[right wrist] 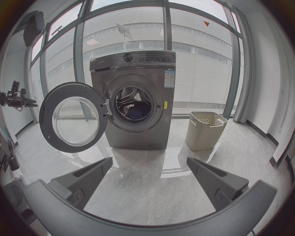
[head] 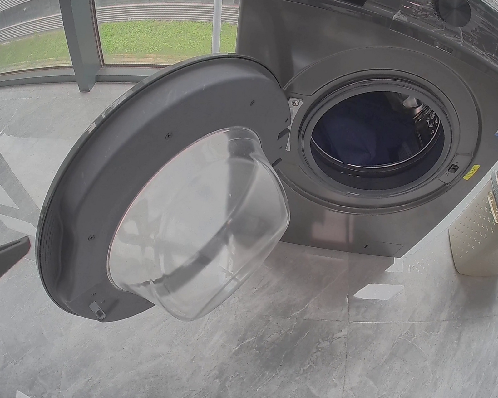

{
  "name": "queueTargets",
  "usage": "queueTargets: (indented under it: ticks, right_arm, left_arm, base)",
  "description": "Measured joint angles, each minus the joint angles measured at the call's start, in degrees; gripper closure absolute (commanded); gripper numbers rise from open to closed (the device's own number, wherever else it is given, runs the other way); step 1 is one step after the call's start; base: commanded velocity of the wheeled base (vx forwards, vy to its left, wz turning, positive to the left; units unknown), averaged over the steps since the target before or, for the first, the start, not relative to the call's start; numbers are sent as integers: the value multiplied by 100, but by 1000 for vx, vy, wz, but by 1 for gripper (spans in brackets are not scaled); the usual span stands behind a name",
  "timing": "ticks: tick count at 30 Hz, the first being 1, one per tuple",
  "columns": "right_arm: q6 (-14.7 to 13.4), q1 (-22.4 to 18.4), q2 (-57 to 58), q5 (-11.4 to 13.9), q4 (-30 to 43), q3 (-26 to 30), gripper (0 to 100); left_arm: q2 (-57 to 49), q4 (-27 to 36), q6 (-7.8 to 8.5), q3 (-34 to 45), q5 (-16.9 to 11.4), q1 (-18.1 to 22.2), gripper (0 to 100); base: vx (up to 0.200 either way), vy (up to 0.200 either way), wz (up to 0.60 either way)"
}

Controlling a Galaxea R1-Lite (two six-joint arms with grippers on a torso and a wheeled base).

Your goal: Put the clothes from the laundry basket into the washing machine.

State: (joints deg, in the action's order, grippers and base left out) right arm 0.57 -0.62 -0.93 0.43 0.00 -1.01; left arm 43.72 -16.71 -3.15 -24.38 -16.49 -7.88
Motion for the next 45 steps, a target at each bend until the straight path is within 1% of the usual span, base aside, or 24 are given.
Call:
queueTargets:
  ticks: [4,7,10,12,13,14,16,18,20,23,26,28,31,35,38,41,43,45]
  right_arm:
    - [0,0,0,0,0,0,0]
    - [2,0,0,0,0,0,0]
    - [2,0,0,0,0,0,0]
    - [2,0,0,1,0,0,0]
    - [2,0,0,0,0,0,0]
    - [2,0,0,0,0,0,0]
    - [2,0,0,0,0,0,0]
    - [7,0,0,0,0,0,0]
    - [9,2,0,0,0,0,0]
    - [11,0,0,0,2,0,0]
    - [11,0,0,-2,5,0,0]
    - [9,0,0,0,5,0,0]
    - [11,0,0,0,2,0,0]
    - [9,0,0,-2,2,0,0]
    - [9,0,0,-2,2,0,0]
    - [7,0,0,0,2,0,0]
    - [7,0,0,0,2,0,0]
    - [5,0,0,0,2,0,0]
  left_arm:
    - [597,-512,-9,-28,-33,-249,0]
    - [1000,-907,-29,-45,-44,-511,0]
    - [1342,-1224,-87,-61,-44,-953,0]
    - [1543,-1385,-152,-72,-41,-1381,0]
    - [1592,-1429,-180,-76,-41,-1519,0]
    - [1646,-1481,-216,-78,-22,-1671,0]
    - [1736,-1613,-336,-87,-20,-1991,0]
    - [1797,-1842,-519,-91,-68,-2280,0]
    - [1810,-1977,-684,-91,-85,-2450,0]
    - [1777,-2024,-774,-69,-57,-2558,0]
    - [1747,-2029,-789,-54,10,-2555,0]
    - [1736,-2065,-788,-65,119,-2506,0]
    - [1729,-2089,-778,-139,216,-2337,0]
    - [1747,-2094,-763,-273,262,-1932,0]
    - [1838,-2097,-733,-307,268,-1801,0]
    - [2025,-2100,-638,-290,278,-1783,0]
    - [2186,-2121,-552,-284,286,-1877,0]
    - [2337,-2215,-508,-285,297,-2004,0]
  base:
    - [0,0,0]
    - [0,0,0]
    - [0,0,0]
    - [0,0,0]
    - [0,0,0]
    - [0,0,0]
    - [0,0,0]
    - [0,0,0]
    - [0,0,0]
    - [0,0,0]
    - [0,0,0]
    - [0,0,0]
    - [0,0,0]
    - [0,0,0]
    - [0,0,0]
    - [0,0,0]
    - [0,0,0]
    - [0,0,0]
